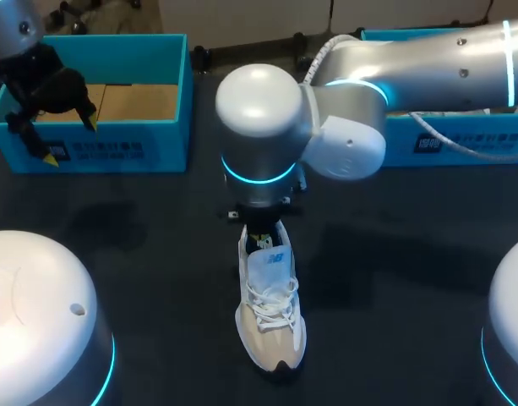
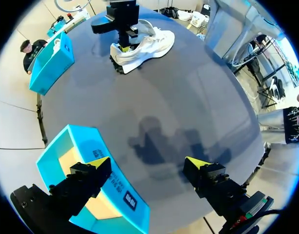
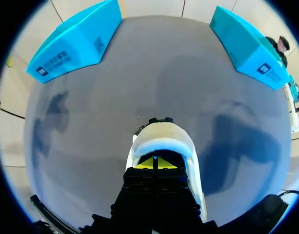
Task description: Take the shoe out of the shoebox, open the shoe tongue, remove and reinsert the insole, then place the shoe into the shoebox
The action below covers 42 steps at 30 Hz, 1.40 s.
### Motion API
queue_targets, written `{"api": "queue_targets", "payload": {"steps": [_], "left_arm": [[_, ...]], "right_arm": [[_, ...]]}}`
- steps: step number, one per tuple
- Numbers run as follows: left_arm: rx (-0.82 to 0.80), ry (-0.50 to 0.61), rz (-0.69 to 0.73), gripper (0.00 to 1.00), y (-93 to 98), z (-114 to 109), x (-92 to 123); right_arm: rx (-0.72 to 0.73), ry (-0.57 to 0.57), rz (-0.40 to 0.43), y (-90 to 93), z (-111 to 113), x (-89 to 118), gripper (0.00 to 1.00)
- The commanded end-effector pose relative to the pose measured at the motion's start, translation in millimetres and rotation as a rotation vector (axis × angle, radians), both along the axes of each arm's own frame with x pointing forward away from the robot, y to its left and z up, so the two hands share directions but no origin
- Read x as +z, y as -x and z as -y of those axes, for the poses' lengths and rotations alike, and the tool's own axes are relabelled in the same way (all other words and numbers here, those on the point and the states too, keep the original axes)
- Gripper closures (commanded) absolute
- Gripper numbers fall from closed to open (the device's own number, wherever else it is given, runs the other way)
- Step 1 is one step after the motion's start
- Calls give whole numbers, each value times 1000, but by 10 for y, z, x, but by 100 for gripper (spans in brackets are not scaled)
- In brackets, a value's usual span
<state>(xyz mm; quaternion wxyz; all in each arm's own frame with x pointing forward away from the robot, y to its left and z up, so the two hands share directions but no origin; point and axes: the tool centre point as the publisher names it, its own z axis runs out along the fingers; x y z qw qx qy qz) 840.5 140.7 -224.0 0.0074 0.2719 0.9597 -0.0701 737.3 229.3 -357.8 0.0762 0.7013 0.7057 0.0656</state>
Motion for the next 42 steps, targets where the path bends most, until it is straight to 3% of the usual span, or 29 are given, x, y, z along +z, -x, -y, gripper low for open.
{"api": "queue_targets", "payload": {"steps": [1, 7, 21, 27, 36, 42], "left_arm": [[-1, -1, 0, 0, 0, -4, 2], [-1, -1, 0, 0, 0, -4, 2], [-1, -1, 0, 0, 0, -4, 2], [-1, -1, 0, 0, 0, -4, 2], [-1, -1, 0, 0, 0, -4, 2], [-1, -1, 0, 0, 0, -4, 2]], "right_arm": [[-89, 106, 109, 123, -95, 149, 100], [-84, 182, 96, 93, -27, 124, 100], [-145, 376, 66, 78, 152, -222, 100], [-136, 366, 46, 85, 147, -375, 100], [-151, 420, 117, 168, 257, -166, 100], [-143, 441, 121, 155, 330, -181, 100]]}}
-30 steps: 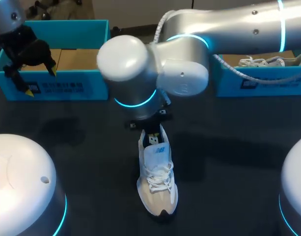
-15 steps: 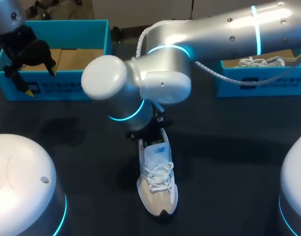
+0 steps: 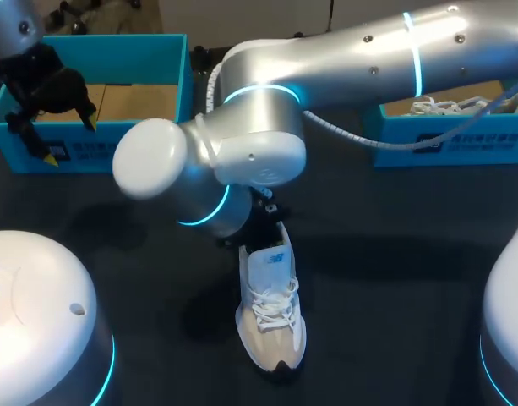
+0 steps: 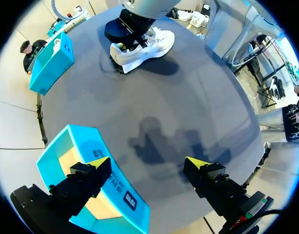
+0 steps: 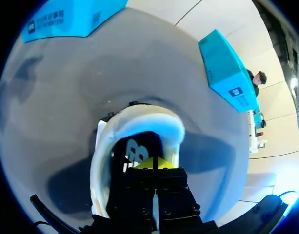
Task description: Take the shoe out of the shoebox, open the shoe tongue, remove and reinsert the insole, then place the shoe into the shoebox
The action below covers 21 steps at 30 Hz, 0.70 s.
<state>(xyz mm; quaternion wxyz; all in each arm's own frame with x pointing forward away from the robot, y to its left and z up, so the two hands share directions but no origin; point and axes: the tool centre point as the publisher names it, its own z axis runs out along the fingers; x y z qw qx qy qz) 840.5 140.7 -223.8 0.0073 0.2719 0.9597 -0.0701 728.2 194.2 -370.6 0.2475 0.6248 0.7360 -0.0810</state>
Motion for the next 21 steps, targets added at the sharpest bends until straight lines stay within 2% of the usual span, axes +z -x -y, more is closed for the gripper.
{"api": "queue_targets", "payload": {"steps": [1, 10, 13, 15, 21], "left_arm": [[-1, -1, 0, 0, 0, -3, 0], [-1, -1, 0, 0, 0, -3, 0], [-1, -1, 0, 0, 0, -3, 0], [-1, -1, 0, 0, 0, -3, 0], [-1, -1, 0, 0, 0, -3, 0]], "right_arm": [[-221, -35, 131, 56, -11, -77, 100], [-234, -83, 71, 11, 57, -382, 100], [-221, -117, 61, 34, 25, -398, 100], [-217, -124, 66, 41, 16, -381, 100], [-197, -97, 184, 48, 15, 35, 100]]}}
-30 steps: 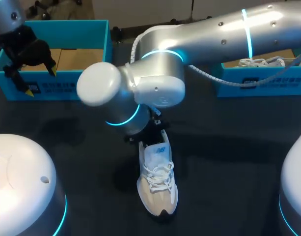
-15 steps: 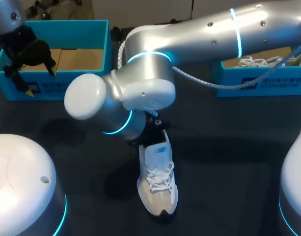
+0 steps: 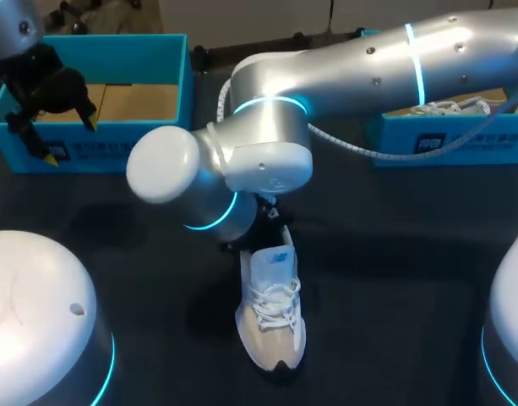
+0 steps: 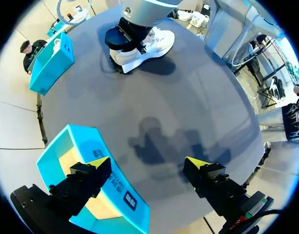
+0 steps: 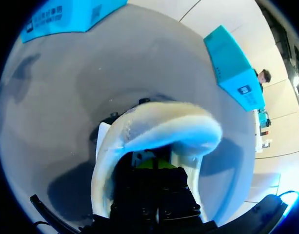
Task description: Take the shoe out of the shoebox, open the shoe tongue, remove and reinsert the insole, then place the shoe into the shoebox
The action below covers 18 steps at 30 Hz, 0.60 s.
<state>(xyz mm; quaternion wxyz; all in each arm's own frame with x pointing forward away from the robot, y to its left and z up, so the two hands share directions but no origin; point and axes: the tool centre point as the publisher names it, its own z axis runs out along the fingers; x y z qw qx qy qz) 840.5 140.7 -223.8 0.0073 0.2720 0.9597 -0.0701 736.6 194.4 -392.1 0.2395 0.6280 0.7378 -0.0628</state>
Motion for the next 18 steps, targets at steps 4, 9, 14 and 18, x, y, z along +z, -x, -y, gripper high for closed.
{"api": "queue_targets", "payload": {"steps": [4, 9, 14, 18], "left_arm": [[-1, -1, 0, 0, 0, -4, 0], [-1, -1, 0, 0, 0, -4, 0], [-1, -1, 0, 0, 0, -4, 0], [-1, -1, 0, 0, 0, -4, 0]], "right_arm": [[-197, -38, 203, 111, 27, 324, 100], [-186, -39, 196, 50, 44, 233, 100], [-196, -66, 149, 19, 61, 39, 100], [-201, -82, 117, 27, 33, -91, 100]]}}
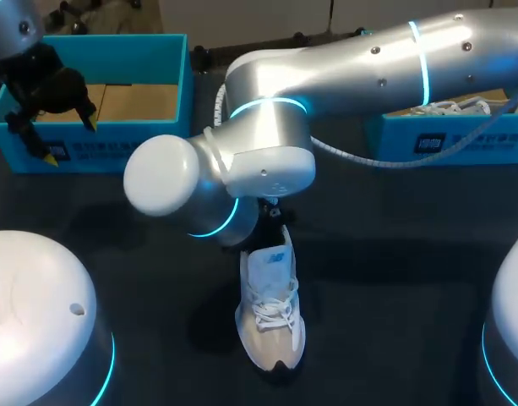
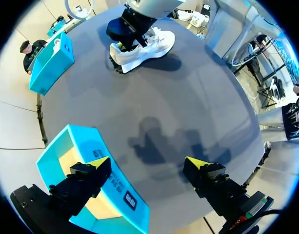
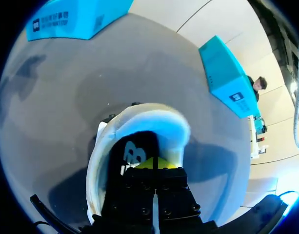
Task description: Take the shoe out of the shoebox, open the shoe tongue, remove and reinsert the insole, then place the shoe into the shoebox
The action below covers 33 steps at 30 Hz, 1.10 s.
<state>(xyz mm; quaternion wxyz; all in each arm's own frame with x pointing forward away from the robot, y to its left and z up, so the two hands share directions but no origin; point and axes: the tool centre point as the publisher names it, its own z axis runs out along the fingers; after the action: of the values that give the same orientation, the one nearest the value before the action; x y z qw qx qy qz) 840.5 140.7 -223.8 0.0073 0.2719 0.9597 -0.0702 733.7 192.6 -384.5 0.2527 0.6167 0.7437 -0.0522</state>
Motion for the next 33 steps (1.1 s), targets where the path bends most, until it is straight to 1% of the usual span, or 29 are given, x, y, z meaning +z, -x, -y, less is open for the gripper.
{"api": "queue_targets", "payload": {"steps": [1, 5, 7, 9, 11, 13, 14, 17, 20, 21, 24, 25, 26, 27, 31, 33], "left_arm": [[-1, -1, 0, 0, 0, -3, 0], [-1, -1, 0, 0, 0, -3, 0], [-1, -1, 0, 0, 0, -3, 0], [-1, -1, 0, 0, 0, -3, 0], [-1, -1, 0, 0, 0, -3, 0], [-1, -1, 0, 0, 0, -3, 0], [-1, -1, 0, 0, 0, -3, 0], [-1, -1, 0, 0, 0, -3, 0], [-1, -1, 0, 0, 0, -3, 0], [-1, -1, 0, 0, 0, -3, 0], [-1, -1, 0, 0, 0, -3, 0], [-1, -1, 0, 0, 0, -3, 0], [-1, -1, 0, 0, 0, -3, 0], [-1, -1, 0, 0, 0, -3, 0], [-1, -1, 0, 0, 0, -3, 0], [-1, -1, 0, 0, 0, -3, 0]], "right_arm": [[-231, -93, 81, -1, 8, -191, 100], [-239, -101, 51, 24, -16, -269, 100], [-239, -123, 32, 50, -36, -298, 100], [-225, -161, 20, 79, -73, -280, 100], [-220, -182, 22, 98, -94, -218, 100], [-207, -239, 26, 120, -98, -77, 100], [-205, -243, 31, 128, -96, -33, 100], [-206, -247, 62, 143, -79, 192, 100], [-211, -244, 72, 138, -62, 317, 100], [-212, -246, 73, 138, -58, 331, 100], [-212, -289, 20, 122, -56, 297, 100], [-212, -289, 20, 122, -56, 297, 100], [-217, -330, -28, 112, -59, 186, 100], [-222, -339, -61, 107, -69, 131, 100], [-224, -381, -123, 129, -115, -28, 100], [-223, -390, -137, 139, -127, -76, 100]]}}
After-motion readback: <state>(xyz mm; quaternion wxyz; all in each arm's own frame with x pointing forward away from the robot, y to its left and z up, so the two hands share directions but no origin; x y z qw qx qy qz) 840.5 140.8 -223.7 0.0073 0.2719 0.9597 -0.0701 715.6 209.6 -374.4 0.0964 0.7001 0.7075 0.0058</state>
